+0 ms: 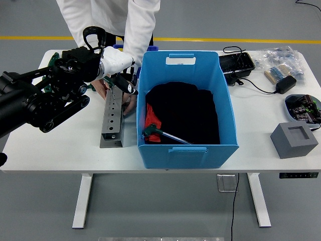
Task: Lift tool from toolbox,place it in box,lift tool from toolbox,place it in box
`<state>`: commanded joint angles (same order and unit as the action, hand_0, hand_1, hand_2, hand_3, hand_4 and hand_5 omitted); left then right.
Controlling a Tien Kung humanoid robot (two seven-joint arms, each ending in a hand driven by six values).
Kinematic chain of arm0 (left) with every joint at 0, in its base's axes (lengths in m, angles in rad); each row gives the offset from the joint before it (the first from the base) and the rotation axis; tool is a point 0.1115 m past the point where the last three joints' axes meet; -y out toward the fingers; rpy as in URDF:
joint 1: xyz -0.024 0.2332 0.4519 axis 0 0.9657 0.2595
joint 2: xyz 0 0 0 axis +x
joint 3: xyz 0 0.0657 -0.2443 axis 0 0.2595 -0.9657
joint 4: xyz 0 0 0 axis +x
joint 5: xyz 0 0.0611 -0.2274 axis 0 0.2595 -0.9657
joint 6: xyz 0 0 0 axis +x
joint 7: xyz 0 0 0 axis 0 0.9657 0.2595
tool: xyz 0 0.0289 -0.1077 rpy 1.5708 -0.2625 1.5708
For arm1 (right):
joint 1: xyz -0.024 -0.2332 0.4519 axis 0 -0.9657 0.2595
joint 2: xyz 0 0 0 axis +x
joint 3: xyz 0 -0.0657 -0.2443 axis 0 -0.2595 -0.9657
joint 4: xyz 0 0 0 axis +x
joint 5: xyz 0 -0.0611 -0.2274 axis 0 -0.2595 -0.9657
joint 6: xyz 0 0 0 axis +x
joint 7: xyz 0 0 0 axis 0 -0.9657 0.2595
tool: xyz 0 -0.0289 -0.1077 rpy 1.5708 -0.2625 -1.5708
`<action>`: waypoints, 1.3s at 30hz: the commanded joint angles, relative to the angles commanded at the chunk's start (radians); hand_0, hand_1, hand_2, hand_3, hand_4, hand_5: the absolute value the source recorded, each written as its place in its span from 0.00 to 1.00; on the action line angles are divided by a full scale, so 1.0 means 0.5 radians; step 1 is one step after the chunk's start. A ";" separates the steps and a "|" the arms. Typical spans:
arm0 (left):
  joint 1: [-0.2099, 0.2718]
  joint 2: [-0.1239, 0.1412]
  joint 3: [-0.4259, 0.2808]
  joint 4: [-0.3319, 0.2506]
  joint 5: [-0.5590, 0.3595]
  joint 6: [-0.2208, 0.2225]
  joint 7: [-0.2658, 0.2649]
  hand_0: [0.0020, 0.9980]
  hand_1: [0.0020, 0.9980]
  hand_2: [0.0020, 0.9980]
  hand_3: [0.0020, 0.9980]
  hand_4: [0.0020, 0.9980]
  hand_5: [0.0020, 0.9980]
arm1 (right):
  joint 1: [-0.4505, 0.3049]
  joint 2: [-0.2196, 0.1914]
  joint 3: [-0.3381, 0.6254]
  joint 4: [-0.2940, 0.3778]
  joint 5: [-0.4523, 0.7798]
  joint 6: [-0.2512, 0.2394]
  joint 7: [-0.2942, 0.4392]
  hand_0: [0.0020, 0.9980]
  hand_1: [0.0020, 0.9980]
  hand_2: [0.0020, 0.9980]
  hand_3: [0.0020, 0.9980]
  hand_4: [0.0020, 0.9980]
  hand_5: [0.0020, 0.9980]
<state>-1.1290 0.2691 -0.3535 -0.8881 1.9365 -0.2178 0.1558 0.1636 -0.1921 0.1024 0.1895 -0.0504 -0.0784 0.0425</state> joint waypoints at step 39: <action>-0.111 -0.080 0.391 0.315 0.076 -0.011 -0.156 0.58 0.58 0.58 0.59 0.88 0.70 | 0.035 -0.019 -0.015 0.002 0.006 -0.001 0.001 0.68 0.64 0.71 0.57 0.78 0.73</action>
<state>-1.1847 0.2288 -0.1581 -0.7307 1.9745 -0.2233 0.0778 0.1809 -0.2015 0.0949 0.1905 -0.0472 -0.0791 0.0432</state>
